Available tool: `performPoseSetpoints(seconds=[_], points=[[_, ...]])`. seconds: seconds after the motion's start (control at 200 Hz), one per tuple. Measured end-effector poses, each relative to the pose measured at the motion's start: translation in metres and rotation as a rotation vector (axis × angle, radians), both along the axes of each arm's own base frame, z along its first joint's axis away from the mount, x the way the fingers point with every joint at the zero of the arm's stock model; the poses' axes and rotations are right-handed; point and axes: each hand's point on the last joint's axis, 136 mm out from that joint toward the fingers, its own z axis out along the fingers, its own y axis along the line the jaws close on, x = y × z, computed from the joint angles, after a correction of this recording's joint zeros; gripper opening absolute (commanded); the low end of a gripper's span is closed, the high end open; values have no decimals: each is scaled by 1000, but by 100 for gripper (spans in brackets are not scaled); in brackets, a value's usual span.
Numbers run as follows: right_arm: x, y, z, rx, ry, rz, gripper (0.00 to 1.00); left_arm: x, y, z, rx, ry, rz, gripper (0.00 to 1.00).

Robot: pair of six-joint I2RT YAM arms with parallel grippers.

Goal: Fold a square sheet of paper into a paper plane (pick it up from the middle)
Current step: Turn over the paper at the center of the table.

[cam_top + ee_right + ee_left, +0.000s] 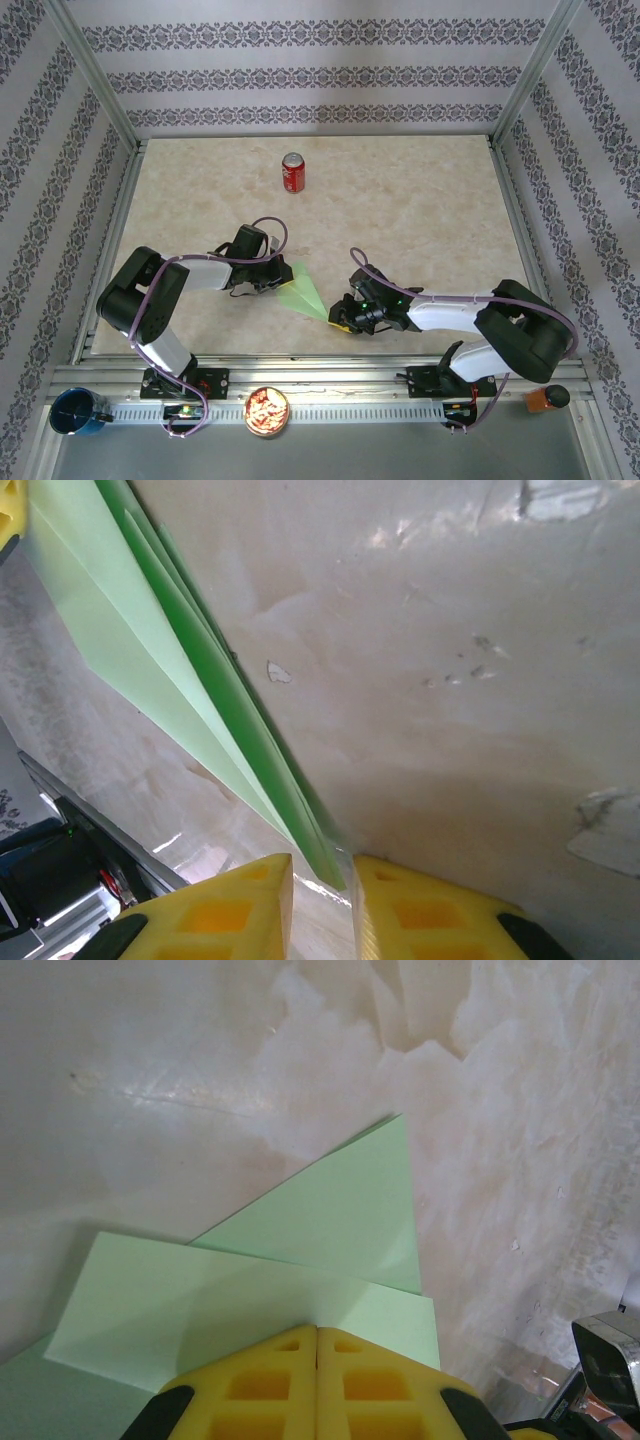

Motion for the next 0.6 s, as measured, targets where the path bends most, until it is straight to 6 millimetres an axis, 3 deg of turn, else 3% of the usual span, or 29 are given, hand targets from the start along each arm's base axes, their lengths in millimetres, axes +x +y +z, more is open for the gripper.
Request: performPoseSetpoints(seconds=[0.285, 0.6], points=[[10, 11, 12, 57, -54, 1, 24, 0, 0, 0, -1, -1, 0, 6], [15, 11, 12, 64, -58, -10, 25, 0, 0, 0, -2, 1, 2, 7]])
